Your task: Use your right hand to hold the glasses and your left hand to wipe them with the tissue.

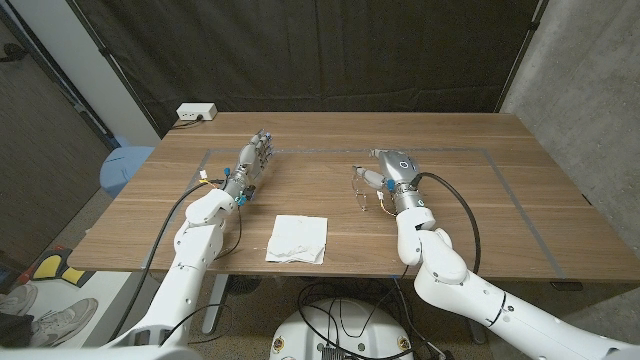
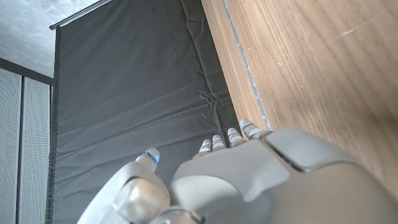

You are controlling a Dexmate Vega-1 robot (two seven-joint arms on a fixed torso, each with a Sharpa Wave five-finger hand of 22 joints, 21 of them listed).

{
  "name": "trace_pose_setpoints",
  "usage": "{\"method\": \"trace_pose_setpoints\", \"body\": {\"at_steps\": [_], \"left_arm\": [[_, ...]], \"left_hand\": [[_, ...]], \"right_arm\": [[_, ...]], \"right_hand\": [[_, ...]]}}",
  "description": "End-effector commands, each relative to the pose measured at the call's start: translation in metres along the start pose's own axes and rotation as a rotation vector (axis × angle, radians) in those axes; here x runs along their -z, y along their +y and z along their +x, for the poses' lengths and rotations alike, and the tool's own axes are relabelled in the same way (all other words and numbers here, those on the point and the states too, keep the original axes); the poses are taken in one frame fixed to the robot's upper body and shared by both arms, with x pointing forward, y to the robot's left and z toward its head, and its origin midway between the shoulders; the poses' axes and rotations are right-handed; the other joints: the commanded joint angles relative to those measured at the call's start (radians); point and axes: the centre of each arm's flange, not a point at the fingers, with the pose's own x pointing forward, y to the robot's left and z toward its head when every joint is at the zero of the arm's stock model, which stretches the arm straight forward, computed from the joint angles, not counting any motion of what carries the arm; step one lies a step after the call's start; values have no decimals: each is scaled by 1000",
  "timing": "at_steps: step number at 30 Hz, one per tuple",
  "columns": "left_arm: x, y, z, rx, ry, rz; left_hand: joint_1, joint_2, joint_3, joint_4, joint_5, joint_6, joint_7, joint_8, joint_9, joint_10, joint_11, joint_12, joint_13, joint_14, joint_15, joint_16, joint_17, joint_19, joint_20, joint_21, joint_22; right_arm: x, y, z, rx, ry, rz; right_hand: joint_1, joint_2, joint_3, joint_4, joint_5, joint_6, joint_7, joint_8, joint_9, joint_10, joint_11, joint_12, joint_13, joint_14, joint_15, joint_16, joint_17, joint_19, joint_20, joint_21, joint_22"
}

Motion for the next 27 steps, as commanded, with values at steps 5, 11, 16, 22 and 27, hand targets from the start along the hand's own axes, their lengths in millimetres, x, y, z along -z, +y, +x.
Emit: {"method": "trace_pose_setpoints", "body": {"at_steps": [5,11,16,22,27], "left_arm": [[4,4,1,0,5,-9],[5,5,1,1,5,-12],[5,6,1,-2,4,-13],[6,7,0,-6,2,-15],[6,7,-1,-7,3,-16]], "left_hand": [[3,89,0,-4,9,-206,4,-3,6,-179,3,-4,6,-194,-2,-3,1,-53,-28,1,2],[3,89,0,-3,9,-206,5,-3,6,-179,1,-4,6,-193,-1,-3,2,-53,-28,1,2],[3,89,0,-3,9,-206,5,-4,6,-179,4,-4,6,-194,-1,-3,2,-53,-28,0,2],[2,89,0,-3,9,-206,5,-4,6,-179,4,-5,6,-194,-2,-3,2,-54,-28,0,2],[2,89,0,-3,9,-206,6,-4,6,-178,3,-5,6,-194,-1,-3,2,-54,-28,0,2]], "right_arm": [[-25,9,4,6,15,-132],[-33,22,6,-45,22,-183],[-36,26,7,-52,25,-213],[-37,31,6,-59,31,-247],[-36,34,6,-60,44,-264]], "right_hand": [[22,-20,-28,4,13,44,-8,22,6,63,-11,23,16,26,-114,45,45,9,-4,14,10],[23,-44,-51,5,17,37,-18,24,11,72,-23,25,24,26,-119,61,65,5,-7,16,14],[44,-52,-68,6,27,58,-29,41,20,103,-42,37,37,50,-131,98,96,5,-10,21,17],[77,-54,-74,-1,37,70,-38,53,26,116,-50,44,46,63,-141,124,120,11,-17,29,23],[106,-58,-91,2,47,100,-49,77,36,150,-58,62,63,87,-150,167,160,12,-18,37,32]]}}
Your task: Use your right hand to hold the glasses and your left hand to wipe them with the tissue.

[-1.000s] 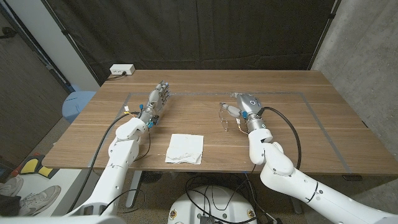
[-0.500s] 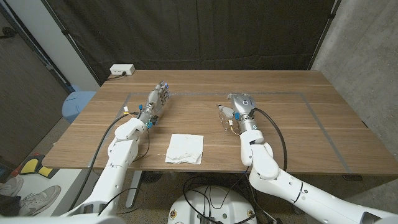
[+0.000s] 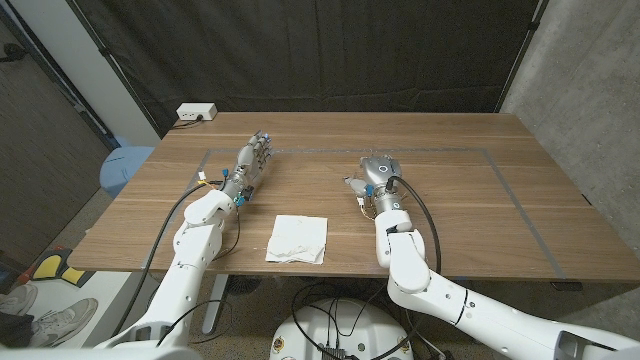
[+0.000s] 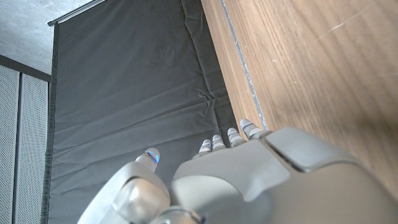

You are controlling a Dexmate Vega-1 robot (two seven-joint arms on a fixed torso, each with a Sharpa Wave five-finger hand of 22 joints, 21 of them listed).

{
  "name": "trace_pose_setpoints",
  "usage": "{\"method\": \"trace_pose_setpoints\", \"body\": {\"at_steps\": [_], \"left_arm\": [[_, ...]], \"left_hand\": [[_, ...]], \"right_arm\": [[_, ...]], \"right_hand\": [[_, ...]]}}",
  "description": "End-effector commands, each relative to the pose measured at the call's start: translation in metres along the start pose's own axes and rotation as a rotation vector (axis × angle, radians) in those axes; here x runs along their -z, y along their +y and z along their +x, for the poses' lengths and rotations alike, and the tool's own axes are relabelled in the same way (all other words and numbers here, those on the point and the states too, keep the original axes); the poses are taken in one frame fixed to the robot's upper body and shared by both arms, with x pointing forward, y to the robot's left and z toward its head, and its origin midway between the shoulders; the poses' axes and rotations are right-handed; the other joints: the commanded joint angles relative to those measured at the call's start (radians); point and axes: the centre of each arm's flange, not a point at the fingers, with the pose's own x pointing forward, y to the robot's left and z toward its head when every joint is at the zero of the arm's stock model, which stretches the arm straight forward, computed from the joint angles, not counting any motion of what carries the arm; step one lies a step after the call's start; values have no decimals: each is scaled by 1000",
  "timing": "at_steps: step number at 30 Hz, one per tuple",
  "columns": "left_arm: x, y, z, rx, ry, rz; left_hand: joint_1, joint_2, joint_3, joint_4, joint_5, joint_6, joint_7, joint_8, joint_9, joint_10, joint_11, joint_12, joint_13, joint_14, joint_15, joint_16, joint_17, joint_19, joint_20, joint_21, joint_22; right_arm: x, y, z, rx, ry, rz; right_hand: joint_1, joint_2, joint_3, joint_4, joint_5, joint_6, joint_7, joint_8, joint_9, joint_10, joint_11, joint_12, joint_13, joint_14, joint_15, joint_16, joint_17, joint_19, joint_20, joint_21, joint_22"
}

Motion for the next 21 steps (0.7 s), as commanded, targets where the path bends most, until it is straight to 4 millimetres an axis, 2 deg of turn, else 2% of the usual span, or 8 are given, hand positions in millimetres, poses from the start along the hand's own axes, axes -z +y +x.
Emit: {"method": "trace_pose_setpoints", "body": {"at_steps": [1,5,13,15,17,18,21], "left_arm": [[1,1,-1,-4,0,-4],[1,0,-2,-1,0,-3],[1,-1,-2,2,2,-1],[1,-1,-2,2,3,-2],[1,-1,-2,3,2,-1],[1,-1,-2,4,2,-1],[0,-1,-1,2,1,-1]], "left_hand": [[2,89,0,-3,9,-206,6,-4,6,-178,3,2,1,-193,-1,-3,2,-54,-28,0,2],[2,89,0,-3,9,-206,6,-4,6,-178,2,2,1,-194,-1,-3,2,-54,-28,-1,2],[2,89,0,-3,9,-206,6,-5,6,-180,2,1,1,-195,-2,-4,2,-55,-29,-2,2],[2,89,0,-3,9,-206,6,-5,6,-181,1,1,1,-196,-2,-4,2,-55,-29,-2,2],[2,89,0,-3,9,-206,6,-5,6,-181,2,1,1,-196,-2,-4,2,-55,-29,-2,2],[2,89,0,-3,9,-206,6,-5,6,-181,4,1,1,-196,-1,-3,2,-55,-29,-2,2],[2,90,0,-3,9,-206,6,-5,6,-181,3,1,1,-196,-2,-3,2,-55,-29,-2,2]], "right_arm": [[-5,10,0,-15,21,-61],[-4,15,0,-27,34,-82],[-3,22,3,-92,54,-114],[-3,23,3,-97,55,-116],[-3,24,4,-102,57,-125],[-4,25,4,-104,55,-126],[-5,27,5,-109,55,-136]], "right_hand": [[30,-5,-16,0,12,26,-2,20,11,30,-8,18,18,28,-146,38,36,2,-7,14,10],[40,-6,-23,1,15,33,-3,28,15,36,-13,23,25,33,-148,54,52,5,-8,18,13],[71,11,-24,3,27,41,2,41,22,31,-5,27,39,24,-143,77,84,3,2,25,20],[67,13,-31,10,29,61,1,52,25,37,-6,33,45,21,-140,87,97,1,3,27,23],[40,7,-52,27,28,73,-4,62,29,48,-12,43,55,23,-137,101,114,-1,4,31,28],[36,6,-61,31,29,92,-4,73,32,57,-9,51,61,25,-139,111,125,-2,2,34,30],[33,4,-71,34,30,108,-6,84,35,67,-15,61,69,29,-142,124,140,-1,2,38,34]]}}
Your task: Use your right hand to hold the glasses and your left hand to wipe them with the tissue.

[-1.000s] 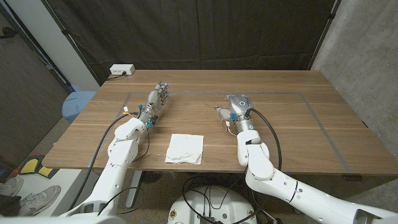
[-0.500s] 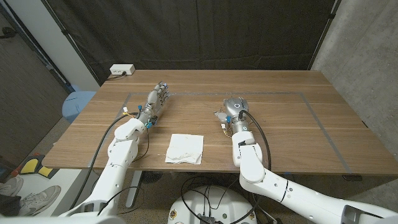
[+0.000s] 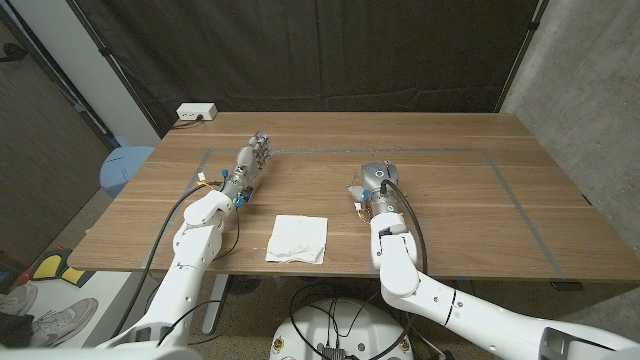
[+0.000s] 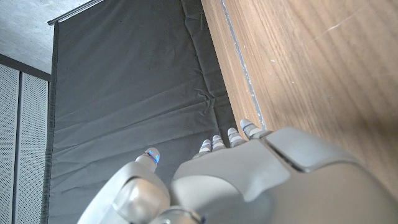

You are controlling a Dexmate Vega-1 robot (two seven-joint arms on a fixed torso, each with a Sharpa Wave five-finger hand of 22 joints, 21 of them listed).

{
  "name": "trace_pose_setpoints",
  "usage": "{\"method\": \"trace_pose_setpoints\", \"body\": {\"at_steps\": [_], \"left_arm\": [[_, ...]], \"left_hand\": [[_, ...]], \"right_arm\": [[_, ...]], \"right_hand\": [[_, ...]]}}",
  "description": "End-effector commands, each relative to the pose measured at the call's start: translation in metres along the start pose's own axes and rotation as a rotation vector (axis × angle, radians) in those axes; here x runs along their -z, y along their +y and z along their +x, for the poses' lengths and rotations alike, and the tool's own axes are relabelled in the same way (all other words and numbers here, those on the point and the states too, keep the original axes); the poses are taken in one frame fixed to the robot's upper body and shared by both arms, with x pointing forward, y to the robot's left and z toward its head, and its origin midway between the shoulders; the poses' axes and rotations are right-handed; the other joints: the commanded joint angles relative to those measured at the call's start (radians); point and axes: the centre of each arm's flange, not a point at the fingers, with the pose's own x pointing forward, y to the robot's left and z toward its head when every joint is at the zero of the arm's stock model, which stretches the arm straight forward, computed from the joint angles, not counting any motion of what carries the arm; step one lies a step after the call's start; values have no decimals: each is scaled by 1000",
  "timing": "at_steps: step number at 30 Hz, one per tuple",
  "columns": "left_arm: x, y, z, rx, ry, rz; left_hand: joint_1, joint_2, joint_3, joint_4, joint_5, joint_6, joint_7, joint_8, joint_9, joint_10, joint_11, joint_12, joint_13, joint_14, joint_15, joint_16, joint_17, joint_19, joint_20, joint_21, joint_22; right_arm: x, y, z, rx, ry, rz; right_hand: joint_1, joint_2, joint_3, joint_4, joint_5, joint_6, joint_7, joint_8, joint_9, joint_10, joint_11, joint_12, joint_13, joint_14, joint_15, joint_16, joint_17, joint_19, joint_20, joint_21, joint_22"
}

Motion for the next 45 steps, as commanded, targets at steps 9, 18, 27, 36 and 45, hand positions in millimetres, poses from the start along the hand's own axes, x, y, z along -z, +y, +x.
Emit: {"method": "trace_pose_setpoints", "body": {"at_steps": [9,18,27,36,45], "left_arm": [[0,0,-1,-3,3,-1],[1,0,-1,-2,6,-2],[0,0,-2,-4,5,1],[0,0,-2,-1,4,1],[-1,0,-1,-1,2,1]], "left_hand": [[2,90,0,-3,2,-206,6,0,6,-182,2,0,1,-197,-1,-4,2,-55,-28,-3,2],[2,90,1,-3,2,-207,6,0,6,-182,2,0,1,-197,-1,-4,2,-55,-28,-3,2],[2,90,1,-3,2,-207,5,-1,6,-182,1,0,1,-198,-1,-4,2,-56,-28,-4,2],[2,89,1,-3,2,-207,5,-1,6,-184,4,0,1,-199,-1,-4,2,-57,-29,-5,2],[2,88,0,-4,1,-208,5,-1,6,-185,4,-1,1,-199,0,-4,2,-58,-28,-6,2]], "right_arm": [[-6,14,6,-51,2,-65],[-11,21,8,-68,-17,-71],[-11,28,11,-84,-27,-69],[-9,29,13,-68,-43,-52],[-9,29,12,-53,-49,-47]], "right_hand": [[5,-4,-22,0,10,31,-3,25,11,20,-12,25,25,3,-142,31,40,0,0,15,11],[26,7,-22,-3,19,48,-7,39,16,31,-23,40,38,14,-148,35,49,0,-3,22,17],[60,25,-13,-9,30,65,-15,54,21,48,-27,56,51,29,-150,29,49,12,-11,35,22],[73,57,-6,-1,39,112,-15,76,16,80,-34,78,65,57,-153,23,47,24,-17,50,29],[122,92,14,-11,48,167,-23,89,-11,123,-44,99,79,96,-156,17,42,29,-26,63,29]]}}
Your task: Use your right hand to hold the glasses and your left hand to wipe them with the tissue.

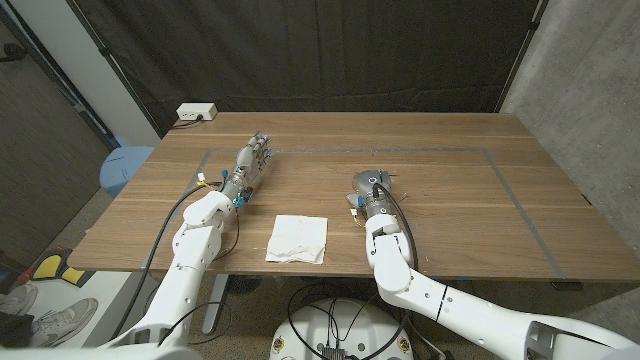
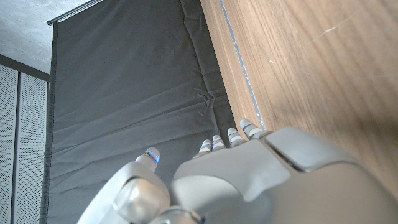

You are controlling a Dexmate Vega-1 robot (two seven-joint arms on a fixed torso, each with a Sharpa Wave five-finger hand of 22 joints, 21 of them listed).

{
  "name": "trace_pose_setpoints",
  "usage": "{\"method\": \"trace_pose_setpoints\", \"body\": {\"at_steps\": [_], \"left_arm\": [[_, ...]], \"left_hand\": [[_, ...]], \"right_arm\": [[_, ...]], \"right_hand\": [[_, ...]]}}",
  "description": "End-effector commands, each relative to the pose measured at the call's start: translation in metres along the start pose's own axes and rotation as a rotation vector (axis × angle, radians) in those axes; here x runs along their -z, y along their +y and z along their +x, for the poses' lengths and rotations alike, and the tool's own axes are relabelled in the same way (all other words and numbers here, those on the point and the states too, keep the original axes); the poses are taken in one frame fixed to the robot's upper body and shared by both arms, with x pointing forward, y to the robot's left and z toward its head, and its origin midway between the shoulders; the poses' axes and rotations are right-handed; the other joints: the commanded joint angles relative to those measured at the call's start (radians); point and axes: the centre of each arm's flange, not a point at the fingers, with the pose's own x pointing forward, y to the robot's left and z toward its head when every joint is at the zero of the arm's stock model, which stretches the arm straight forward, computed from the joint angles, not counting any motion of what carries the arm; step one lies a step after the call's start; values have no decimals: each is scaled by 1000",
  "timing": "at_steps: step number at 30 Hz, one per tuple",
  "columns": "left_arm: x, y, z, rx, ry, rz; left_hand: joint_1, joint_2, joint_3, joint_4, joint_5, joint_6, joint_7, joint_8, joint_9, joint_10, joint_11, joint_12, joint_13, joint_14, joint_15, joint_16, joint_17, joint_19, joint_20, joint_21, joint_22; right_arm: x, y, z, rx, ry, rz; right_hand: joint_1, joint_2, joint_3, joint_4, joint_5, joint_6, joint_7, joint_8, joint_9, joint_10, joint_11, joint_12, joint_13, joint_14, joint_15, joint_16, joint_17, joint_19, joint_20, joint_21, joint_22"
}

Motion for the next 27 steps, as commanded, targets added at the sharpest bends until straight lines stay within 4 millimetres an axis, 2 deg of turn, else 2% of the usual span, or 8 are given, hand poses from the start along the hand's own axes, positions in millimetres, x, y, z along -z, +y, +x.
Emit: {"method": "trace_pose_setpoints", "body": {"at_steps": [1,7,13,16,20,27], "left_arm": [[-1,1,1,1,-2,2],[-1,1,1,-1,-5,-1],[-1,2,1,-4,-5,-2],[-1,2,1,-3,-5,-2],[-1,2,1,-5,-6,-3],[-1,2,1,-2,-5,-2]], "left_hand": [[2,88,0,-4,1,-209,3,-1,6,-184,4,-1,1,-199,-1,-4,2,-57,-29,-1,2],[2,87,0,-4,1,-209,2,-1,6,-184,5,0,1,-199,-1,-4,2,-57,-29,-1,2],[2,86,-1,-4,1,-209,2,-1,6,-184,4,0,1,-199,-1,-4,2,-57,-29,-2,2],[2,85,-1,-4,1,-209,1,-1,6,-184,4,0,1,-200,-1,-4,2,-57,-29,-2,2],[1,84,-2,-4,1,-209,1,-1,6,-184,2,0,1,-200,-1,-4,2,-57,-29,-2,2],[1,84,-3,-4,0,-209,1,-1,6,-184,3,0,1,-200,-1,-4,2,-57,-30,-3,2]], "right_arm": [[1,2,1,15,-12,8],[2,5,1,5,-9,-6],[4,6,1,1,-8,-24],[5,7,1,-7,-11,-25],[5,9,1,-14,-12,-31],[8,10,2,-19,-15,-23]], "right_hand": [[30,17,17,-7,9,27,-2,8,-9,22,-7,11,9,23,-138,-3,1,11,-9,11,0],[79,21,29,-26,14,38,-10,8,-21,30,-18,16,17,33,-141,-8,1,13,-14,18,-1],[210,73,85,-51,25,51,-16,9,-37,43,-27,15,19,46,-144,-20,2,13,-22,33,-1],[225,75,90,-49,24,62,-23,12,-39,46,-28,14,18,47,-142,-23,2,14,-24,37,-1],[287,91,113,-48,18,105,-24,24,-47,79,-28,18,11,66,-143,-26,4,15,-32,50,0],[314,91,118,-39,6,136,-23,28,-54,114,-29,29,16,84,-142,-22,12,14,-39,62,1]]}}
